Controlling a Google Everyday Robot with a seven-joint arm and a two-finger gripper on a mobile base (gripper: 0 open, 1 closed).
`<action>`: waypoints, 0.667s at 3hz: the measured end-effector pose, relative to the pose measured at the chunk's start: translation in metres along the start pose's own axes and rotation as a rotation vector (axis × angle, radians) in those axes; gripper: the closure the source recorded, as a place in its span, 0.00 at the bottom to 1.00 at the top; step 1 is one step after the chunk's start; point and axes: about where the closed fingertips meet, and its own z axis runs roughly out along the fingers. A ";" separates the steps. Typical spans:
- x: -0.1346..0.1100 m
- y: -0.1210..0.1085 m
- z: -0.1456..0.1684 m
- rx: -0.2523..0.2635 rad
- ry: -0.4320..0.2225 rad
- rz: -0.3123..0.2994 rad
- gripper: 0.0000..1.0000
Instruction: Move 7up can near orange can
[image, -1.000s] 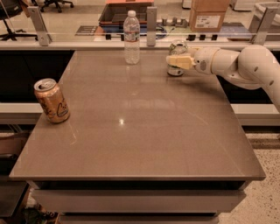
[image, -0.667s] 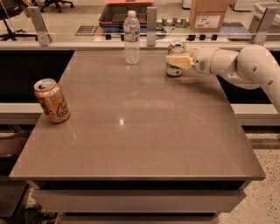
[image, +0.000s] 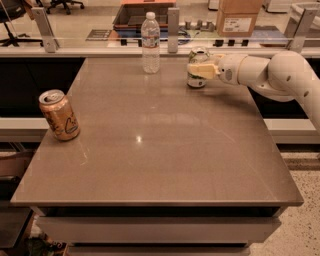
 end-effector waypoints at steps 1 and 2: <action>-0.001 0.003 0.002 -0.011 0.004 0.004 1.00; -0.015 0.020 -0.002 -0.029 0.069 -0.012 1.00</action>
Offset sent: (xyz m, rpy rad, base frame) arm -0.0389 0.0259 0.0436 -0.1552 0.1050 0.0552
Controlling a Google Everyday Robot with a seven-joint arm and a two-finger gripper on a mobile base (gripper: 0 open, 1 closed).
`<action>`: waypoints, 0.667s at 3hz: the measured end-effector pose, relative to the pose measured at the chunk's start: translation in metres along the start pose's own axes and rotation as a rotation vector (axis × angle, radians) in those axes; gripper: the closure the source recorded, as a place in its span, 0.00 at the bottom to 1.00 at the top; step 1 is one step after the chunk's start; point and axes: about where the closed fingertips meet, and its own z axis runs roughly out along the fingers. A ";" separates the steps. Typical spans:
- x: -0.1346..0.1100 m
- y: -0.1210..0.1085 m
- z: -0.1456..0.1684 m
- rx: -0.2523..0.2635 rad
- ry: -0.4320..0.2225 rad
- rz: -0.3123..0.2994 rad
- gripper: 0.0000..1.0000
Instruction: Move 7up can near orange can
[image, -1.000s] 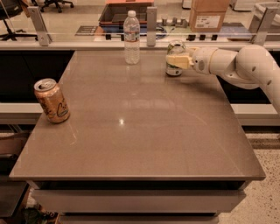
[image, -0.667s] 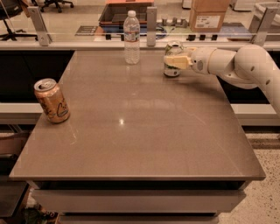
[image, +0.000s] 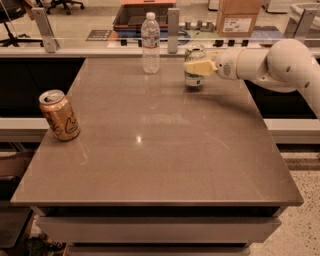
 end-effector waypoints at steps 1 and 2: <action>-0.024 0.030 -0.005 -0.025 0.048 -0.035 1.00; -0.044 0.059 -0.005 -0.050 0.055 -0.063 1.00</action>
Offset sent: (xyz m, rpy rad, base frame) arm -0.0654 0.0711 0.0690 -0.0968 -0.0193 0.0980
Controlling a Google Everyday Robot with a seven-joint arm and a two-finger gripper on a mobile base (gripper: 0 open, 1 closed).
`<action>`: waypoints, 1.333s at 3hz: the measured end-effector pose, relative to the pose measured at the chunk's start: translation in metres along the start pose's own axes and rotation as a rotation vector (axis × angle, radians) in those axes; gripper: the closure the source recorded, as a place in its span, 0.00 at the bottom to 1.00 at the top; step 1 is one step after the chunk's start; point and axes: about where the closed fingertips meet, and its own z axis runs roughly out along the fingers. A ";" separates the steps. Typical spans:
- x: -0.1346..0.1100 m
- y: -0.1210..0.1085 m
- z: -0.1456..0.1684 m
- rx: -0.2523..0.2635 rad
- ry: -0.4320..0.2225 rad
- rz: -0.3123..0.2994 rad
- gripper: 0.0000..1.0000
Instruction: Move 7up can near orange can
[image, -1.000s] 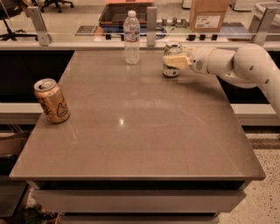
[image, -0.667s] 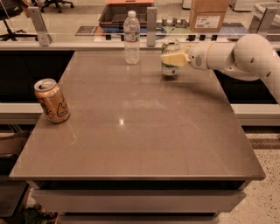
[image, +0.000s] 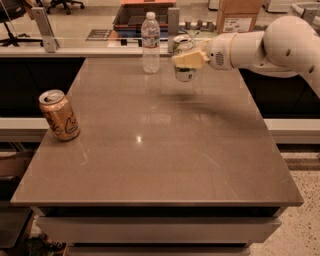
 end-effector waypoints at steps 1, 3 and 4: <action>-0.018 0.032 0.006 -0.031 -0.018 -0.025 1.00; -0.036 0.105 0.019 -0.110 -0.094 -0.021 1.00; -0.039 0.146 0.024 -0.148 -0.122 -0.012 1.00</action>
Offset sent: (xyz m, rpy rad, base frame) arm -0.0675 0.0897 0.0293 0.0854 -0.0520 0.1201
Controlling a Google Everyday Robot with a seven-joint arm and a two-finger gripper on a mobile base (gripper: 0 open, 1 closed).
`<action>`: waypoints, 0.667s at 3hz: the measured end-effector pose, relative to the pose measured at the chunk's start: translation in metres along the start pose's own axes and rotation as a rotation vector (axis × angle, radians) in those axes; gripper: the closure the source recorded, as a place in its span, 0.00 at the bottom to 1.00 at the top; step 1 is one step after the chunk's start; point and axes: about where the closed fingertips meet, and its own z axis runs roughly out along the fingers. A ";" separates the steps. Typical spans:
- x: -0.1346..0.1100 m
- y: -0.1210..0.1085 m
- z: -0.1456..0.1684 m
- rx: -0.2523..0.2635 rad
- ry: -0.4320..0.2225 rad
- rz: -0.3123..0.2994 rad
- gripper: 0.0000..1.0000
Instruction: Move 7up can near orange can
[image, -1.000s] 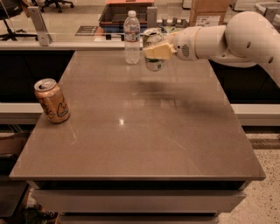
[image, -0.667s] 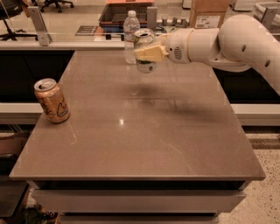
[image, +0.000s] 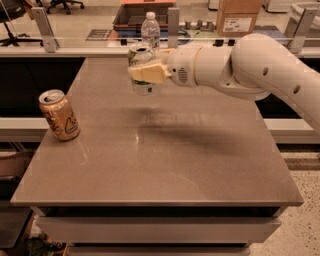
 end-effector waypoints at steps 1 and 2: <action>0.003 0.037 0.012 -0.017 -0.009 0.004 1.00; 0.016 0.070 0.026 -0.032 -0.013 0.024 1.00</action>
Offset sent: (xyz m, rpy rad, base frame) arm -0.0759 0.0817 -0.0472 0.0456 0.0465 0.0326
